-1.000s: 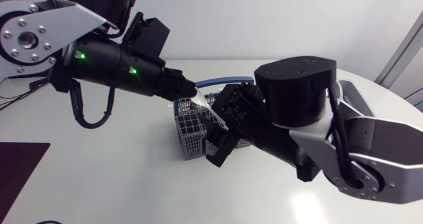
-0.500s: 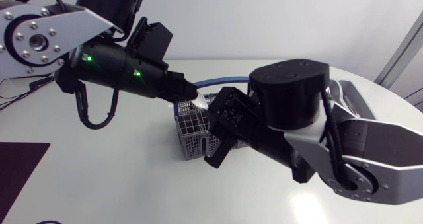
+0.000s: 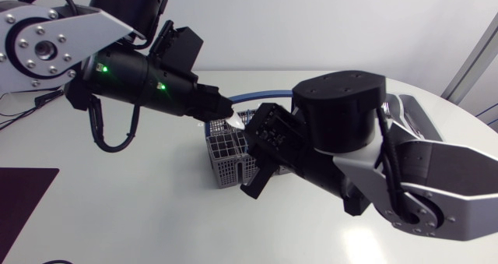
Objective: Unload the cutlery basket into the drawer organizer.
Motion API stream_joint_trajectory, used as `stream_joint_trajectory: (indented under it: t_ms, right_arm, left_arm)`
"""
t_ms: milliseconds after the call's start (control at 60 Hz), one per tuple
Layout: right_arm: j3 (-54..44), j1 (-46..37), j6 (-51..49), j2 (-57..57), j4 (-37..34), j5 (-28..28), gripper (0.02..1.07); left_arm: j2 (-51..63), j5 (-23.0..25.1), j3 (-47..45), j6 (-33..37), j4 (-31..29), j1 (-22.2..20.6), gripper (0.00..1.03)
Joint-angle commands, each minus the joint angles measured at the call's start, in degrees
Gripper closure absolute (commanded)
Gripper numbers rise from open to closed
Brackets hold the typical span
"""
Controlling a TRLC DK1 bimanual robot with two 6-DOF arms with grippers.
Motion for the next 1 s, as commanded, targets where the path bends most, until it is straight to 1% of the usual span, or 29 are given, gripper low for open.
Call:
stream_joint_trajectory:
  t_ms: [0,67,100,167,217,333,483,550,600,667,800,917,983]
  right_arm:
    - [-1.74,0.15,-0.54,-0.35,-0.97,-1.24,0.99]
    - [-2.54,-0.29,-0.63,-1.93,-2.02,-2.47,0.99]
    - [-3.24,-0.99,-0.89,-2.90,-2.46,-3.08,0.99]
    - [-4.56,-2.92,-1.51,-4.75,-3.43,-4.84,0.99]
    - [-5.79,-5.82,-2.12,-6.85,-5.27,-8.36,0.99]
    - [-8.95,-12.94,-4.50,-11.78,-7.65,-13.72,0.99]
    - [-12.29,-27.53,-10.47,-18.98,-12.48,-25.41,0.99]
    - [-13.08,-34.48,-13.46,-20.74,-14.33,-30.24,0.99]
    - [-13.52,-40.45,-16.19,-22.06,-16.08,-35.08,0.99]
    - [-14.58,-46.78,-19.53,-23.11,-16.96,-39.12,0.99]
    - [-18.00,-57.42,-28.49,-25.58,-17.14,-44.30,0.99]
    - [-21.17,-63.48,-34.82,-27.51,-15.03,-46.15,0.99]
    - [-22.22,-67.08,-38.25,-27.33,-14.41,-48.35,0.98]
  left_arm:
    - [0.25,1.00,1.34,-1.05,0.39,0.58,0.56]
    - [-0.28,1.00,2.57,-1.05,0.39,1.64,0.41]
    - [-0.54,1.00,3.10,-1.05,0.31,2.34,0.37]
    - [-0.81,1.00,3.98,-1.05,0.22,3.40,0.33]
    - [-0.81,1.00,4.60,-0.96,0.04,4.36,0.29]
    - [-0.72,1.00,4.86,0.44,0.04,6.03,0.26]
    - [-0.45,0.91,3.80,3.52,0.48,5.94,0.25]
    - [-0.10,0.82,3.36,4.40,0.48,5.50,0.25]
    - [0.25,0.74,2.93,4.49,0.48,5.42,0.25]
    - [0.42,0.30,2.22,4.93,0.48,4.36,0.25]
    - [0.69,-1.11,2.05,5.54,0.57,2.78,0.25]
    - [1.04,-1.90,1.87,6.07,0.48,1.64,0.25]
    - [1.13,-1.99,1.61,6.24,0.39,1.29,0.25]
